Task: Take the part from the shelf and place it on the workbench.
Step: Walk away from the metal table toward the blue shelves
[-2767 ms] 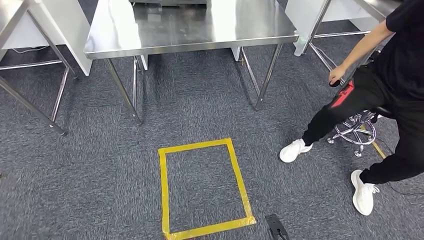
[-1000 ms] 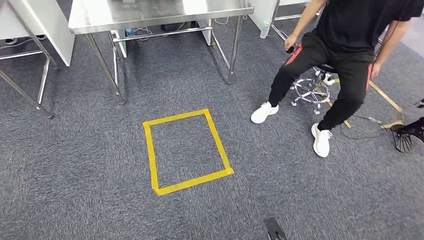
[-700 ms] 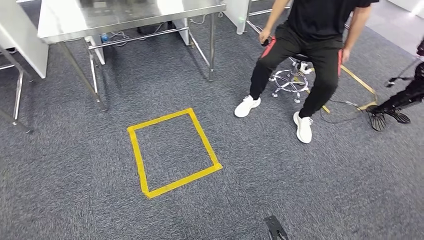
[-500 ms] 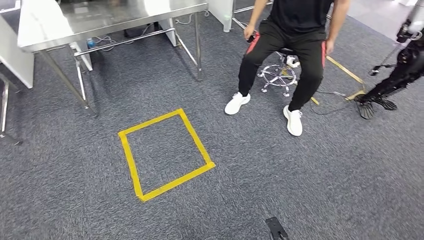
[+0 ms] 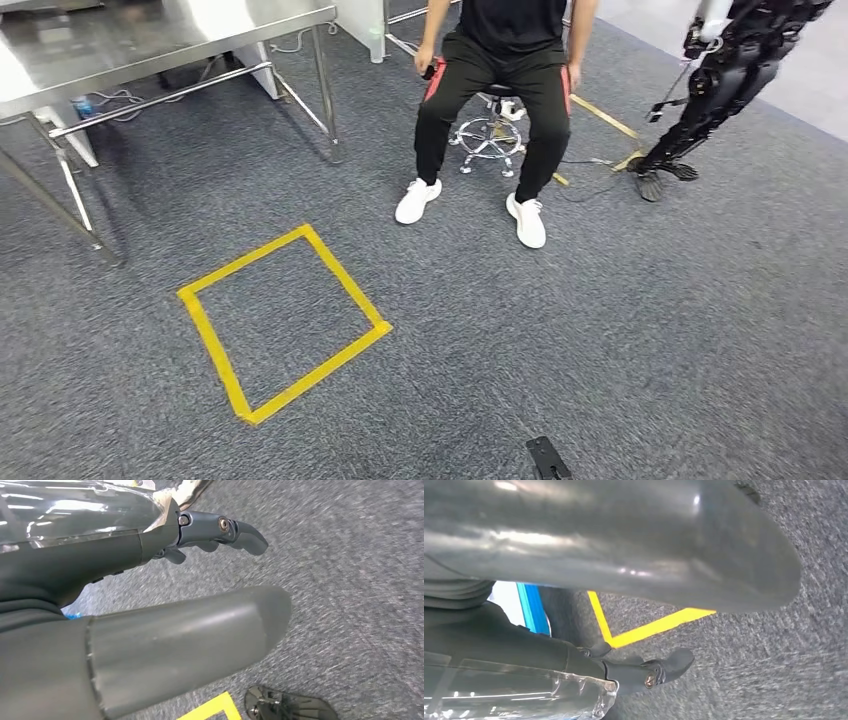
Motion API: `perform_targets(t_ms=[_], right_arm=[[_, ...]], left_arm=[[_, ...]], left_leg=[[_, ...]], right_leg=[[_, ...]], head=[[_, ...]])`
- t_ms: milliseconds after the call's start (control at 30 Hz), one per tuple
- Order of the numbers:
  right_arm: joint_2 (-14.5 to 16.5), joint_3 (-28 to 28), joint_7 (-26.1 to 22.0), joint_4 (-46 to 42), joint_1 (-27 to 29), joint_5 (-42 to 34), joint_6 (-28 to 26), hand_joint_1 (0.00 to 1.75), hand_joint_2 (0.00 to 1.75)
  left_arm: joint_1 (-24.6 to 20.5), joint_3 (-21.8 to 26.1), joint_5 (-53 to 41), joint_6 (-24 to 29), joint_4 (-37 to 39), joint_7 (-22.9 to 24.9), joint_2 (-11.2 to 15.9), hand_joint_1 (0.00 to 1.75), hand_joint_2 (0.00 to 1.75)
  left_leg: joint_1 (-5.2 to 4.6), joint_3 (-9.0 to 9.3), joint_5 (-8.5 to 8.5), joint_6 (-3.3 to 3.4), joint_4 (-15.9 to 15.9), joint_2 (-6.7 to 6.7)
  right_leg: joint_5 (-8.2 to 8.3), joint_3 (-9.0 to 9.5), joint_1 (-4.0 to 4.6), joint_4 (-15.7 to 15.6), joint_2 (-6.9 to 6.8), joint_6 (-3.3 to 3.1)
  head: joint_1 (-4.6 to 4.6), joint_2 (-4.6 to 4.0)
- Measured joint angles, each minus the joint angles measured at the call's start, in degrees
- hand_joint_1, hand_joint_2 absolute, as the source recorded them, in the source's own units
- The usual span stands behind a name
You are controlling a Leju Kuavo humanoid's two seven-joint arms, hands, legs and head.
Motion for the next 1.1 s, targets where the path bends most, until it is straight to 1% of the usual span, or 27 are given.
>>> perform_targets(t_ms=[33, 67, 100, 133, 167, 200, 233, 267, 300, 333, 367, 400, 433, 467, 533, 567, 600, 633, 667, 700, 767, 833, 900, 933, 967, 1033, 1100], right_arm=[[0.01, 0.01, 0.03, 0.0, -0.14, 0.13, 0.02, 0.0, 0.0], [0.0, 0.01, 0.08, 0.0, -0.22, 0.24, 0.04, 0.0, 0.0], [-0.02, 0.01, 0.18, 0.0, -0.17, 0.27, 0.07, 0.0, 0.0], [-0.05, 0.01, 0.31, 0.0, -0.07, 0.25, 0.09, 0.0, 0.0], [-0.1, 0.01, 0.44, 0.0, 0.04, 0.2, 0.11, 0.0, 0.0], [-0.14, 0.01, 0.52, 0.0, 0.07, 0.15, 0.11, 0.0, 0.0], [-0.16, 0.01, 0.56, -0.01, -0.02, 0.1, 0.11, 0.0, 0.0], [-0.17, 0.01, 0.57, -0.01, -0.14, 0.09, 0.11, 0.0, 0.0], [-0.17, 0.01, 0.58, -0.02, -0.24, 0.09, 0.11, 0.0, 0.0], [-0.17, 0.01, 0.59, -0.02, -0.24, 0.08, 0.11, 0.0, 0.0], [-0.18, 0.01, 0.61, -0.01, -0.12, 0.07, 0.11, 0.0, 0.0], [-0.17, 0.01, 0.63, -0.01, 0.02, 0.05, 0.11, 0.0, 0.0], [-0.11, 0.01, 0.66, 0.0, 0.15, 0.04, 0.11, 0.0, 0.0], [-0.09, 0.0, 0.69, 0.0, 0.19, 0.04, 0.11, 0.0, 0.0], [-0.03, -0.01, 0.71, 0.0, 0.12, 0.04, 0.11, 0.0, 0.0], [-0.04, -0.02, 0.72, 0.0, 0.09, 0.03, 0.11, 0.0, 0.0], [-0.02, -0.02, 0.72, 0.0, 0.11, 0.03, 0.11, 0.0, 0.0], [-0.01, -0.02, 0.72, 0.0, 0.18, 0.03, 0.12, 0.0, 0.0], [0.01, -0.02, 0.72, 0.0, 0.26, 0.03, 0.13, 0.0, 0.0], [0.02, -0.02, 0.72, 0.0, 0.3, 0.03, 0.13, 0.0, 0.0], [0.04, -0.02, 0.72, 0.0, 0.19, 0.03, 0.14, 0.0, 0.0], [0.04, -0.02, 0.72, 0.0, 0.03, 0.03, 0.14, 0.0, 0.0], [0.01, -0.02, 0.72, 0.01, 0.2, 0.04, 0.13, 0.0, 0.0], [0.04, -0.01, 0.72, 0.02, 0.36, 0.07, 0.13, 0.0, 0.0], [0.08, -0.01, 0.72, 0.02, 0.44, 0.15, 0.13, 0.0, 0.0], [0.15, 0.01, 0.72, 0.02, 0.23, 0.39, 0.14, 0.0, 0.0], [0.11, 0.02, 0.79, 0.02, 0.02, 0.55, 0.15, 0.0, 0.0]], left_arm=[[0.09, 0.01, 0.0, 0.13, 0.01, 0.06, 0.0, 0.0, 0.0], [0.17, 0.01, 0.0, 0.25, 0.02, 0.11, 0.01, 0.0, 0.0], [0.22, 0.02, -0.02, 0.32, 0.03, 0.14, 0.01, 0.0, 0.0], [0.24, 0.02, -0.07, 0.37, 0.03, 0.14, 0.0, 0.0, 0.0], [0.23, 0.01, -0.14, 0.37, 0.03, 0.14, -0.02, 0.0, 0.0], [0.22, 0.01, -0.21, 0.36, 0.04, 0.14, -0.05, 0.0, 0.0], [0.22, 0.0, -0.27, 0.34, 0.04, 0.14, -0.07, 0.0, 0.0], [0.21, 0.0, -0.28, 0.33, 0.05, 0.14, -0.1, 0.0, 0.0], [0.19, -0.01, -0.28, 0.32, 0.05, 0.14, -0.12, 0.0, 0.0], [0.15, -0.01, -0.28, 0.32, 0.05, 0.14, -0.13, 0.0, 0.0], [0.11, -0.01, -0.28, 0.32, 0.05, 0.14, -0.16, 0.0, 0.0], [0.06, -0.01, -0.28, 0.33, 0.05, 0.14, -0.18, 0.0, 0.0], [0.04, -0.01, -0.28, 0.33, 0.05, 0.14, -0.21, 0.0, 0.0], [0.05, -0.01, -0.28, 0.34, 0.05, 0.14, -0.23, 0.0, 0.0], [0.17, -0.02, -0.28, 0.34, 0.07, 0.14, -0.23, 0.0, 0.0], [0.26, -0.01, -0.28, 0.34, 0.07, 0.14, -0.22, 0.0, 0.0], [0.35, -0.01, -0.28, 0.34, 0.07, 0.14, -0.21, 0.0, 0.0], [0.42, 0.0, -0.28, 0.35, 0.07, 0.14, -0.2, 0.0, 0.0], [0.47, 0.0, -0.28, 0.35, 0.07, 0.14, -0.19, 0.0, 0.0], [0.49, 0.0, -0.28, 0.36, 0.07, 0.14, -0.16, 0.0, 0.0], [0.55, -0.01, -0.28, 0.36, 0.07, 0.14, -0.11, 0.0, 0.0], [0.57, -0.01, -0.28, 0.34, 0.08, 0.15, -0.1, 0.0, 0.0], [0.52, -0.01, -0.28, 0.33, 0.09, 0.18, -0.13, 0.0, 0.0], [0.49, 0.0, -0.27, 0.34, 0.09, 0.22, -0.15, 0.0, 0.0], [0.48, 0.0, -0.26, 0.35, 0.09, 0.27, -0.15, 0.0, 0.0], [0.53, 0.0, -0.13, 0.37, 0.09, 0.45, -0.16, 0.0, 0.0], [0.65, 0.01, 0.03, 0.37, 0.09, 0.62, -0.16, 0.0, 0.0]], left_leg=[[-0.11, -0.08, 0.04, 0.15, -0.02, 0.94], [-0.21, -0.15, 0.05, 0.21, -0.01, 1.93], [-0.25, -0.18, 0.04, 0.21, 0.0, 2.83], [-0.25, -0.19, 0.02, 0.2, 0.01, 3.64], [-0.22, -0.16, 0.0, 0.15, 0.02, 4.39], [-0.2, -0.1, -0.04, 0.06, 0.03, 5.07], [-0.34, -0.03, -0.13, -0.15, 0.08, 5.72], [-0.5, 0.05, -0.24, -0.42, 0.13, 6.33], [-0.67, 0.13, -0.32, -0.74, 0.19, 6.84], [-0.81, 0.23, -0.36, -1.07, 0.19, 7.35], [-0.78, 0.36, -0.36, -1.38, 0.15, 7.85], [-0.63, 0.42, -0.51, -1.74, 0.24, 8.02], [-0.45, 0.27, -1.15, -2.04, 0.83, 7.33], [-0.28, -0.34, -2.5, -2.3, 2.5, 5.97], [-0.08, -3.15, -6.65, -2.56, 9.18, 2.55], [-0.05, -4.86, -8.48, -2.62, 13.06, 1.62], [-0.05, -6.11, -9.38, -2.66, 15.82, 1.23], [-0.04, -6.49, -9.11, -2.67, 16.67, 1.07], [0.0, -5.77, -7.67, -2.64, 15.16, 0.91], [0.11, -4.19, -5.55, -2.59, 11.88, 0.43], [0.55, -0.95, -2.37, -2.55, 4.75, -2.73], [0.57, -0.03, -1.88, -2.36, 2.07, -4.91], [0.3, -0.19, -1.65, -1.59, 1.81, -3.66], [0.28, -0.16, -1.39, -1.05, 1.56, -2.86], [0.33, -0.1, -1.14, -0.53, 1.27, -1.96], [0.15, -0.11, -0.91, 0.05, 0.98, -0.01], [-0.1, -0.23, -0.93, 0.17, 0.99, 2.0]], right_leg=[[-1.64, -1.74, 0.03, 3.73, -1.14, -0.1], [-2.95, -3.31, -0.03, 7.28, -1.63, -0.08], [-3.56, -4.16, -0.13, 9.45, -1.88, 0.13], [-3.35, -3.94, -0.24, 9.56, -2.08, 0.52], [-2.38, -2.52, -0.35, 7.33, -2.44, 1.01], [-1.05, -0.23, -0.43, 3.46, -3.25, 1.47], [0.13, 2.17, -0.35, -0.7, -4.66, 1.7], [1.04, 4.01, -0.19, -3.9, -5.76, 1.63], [1.51, 4.99, 0.0, -5.7, -6.5, 1.36], [1.64, 5.07, 0.23, -6.23, -6.61, 0.97], [1.79, 4.81, 0.34, -6.18, -5.95, 0.59], [1.93, 4.7, 0.04, -6.25, -5.32, 0.18], [2.1, 4.65, -0.22, -6.36, -4.69, -0.26], [2.33, 4.72, -0.5, -6.48, -4.09, -0.82], [2.65, 4.61, -0.66, -6.56, -2.84, -1.58], [2.73, 4.48, -0.59, -6.55, -2.16, -1.79], [2.78, 4.4, -0.52, -6.53, -1.42, -1.82], [2.82, 4.37, -0.48, -6.48, -0.64, -1.84], [2.84, 4.37, -0.49, -6.36, 0.21, -1.79], [2.84, 4.37, -0.55, -6.17, 1.05, -1.73], [2.74, 3.9, -0.47, -5.43, 2.6, -1.36], [2.88, 2.94, -0.43, -4.93, 3.93, -0.54], [3.36, 2.12, -0.62, -5.09, 5.22, 0.45], [3.32, 1.67, -0.59, -4.82, 4.7, 0.73], [2.8, 0.87, -0.47, -3.65, 3.43, 0.81], [0.18, -2.18, -0.22, 2.29, -0.18, 0.45], [-2.43, -5.49, -0.18, 9.48, -1.73, 0.31]], head=[[0.12, 0.0], [0.13, 0.0], [0.13, 0.0], [0.14, 0.0], [0.14, 0.0], [0.14, 0.0], [0.16, 0.0], [0.11, 0.0], [0.05, 0.0], [-0.02, 0.0], [-0.09, 0.0], [-0.11, 0.0], [-0.14, 0.0], [-0.17, 0.0], [-0.26, 0.0], [-0.27, 0.0], [-0.27, 0.0], [-0.27, 0.0], [-0.27, 0.0], [-0.28, 0.0], [-0.25, 0.0], [-0.21, 0.0], [-0.21, 0.0], [-0.21, 0.0], [-0.06, 0.0], [0.23, 0.0], [0.36, 0.0]])
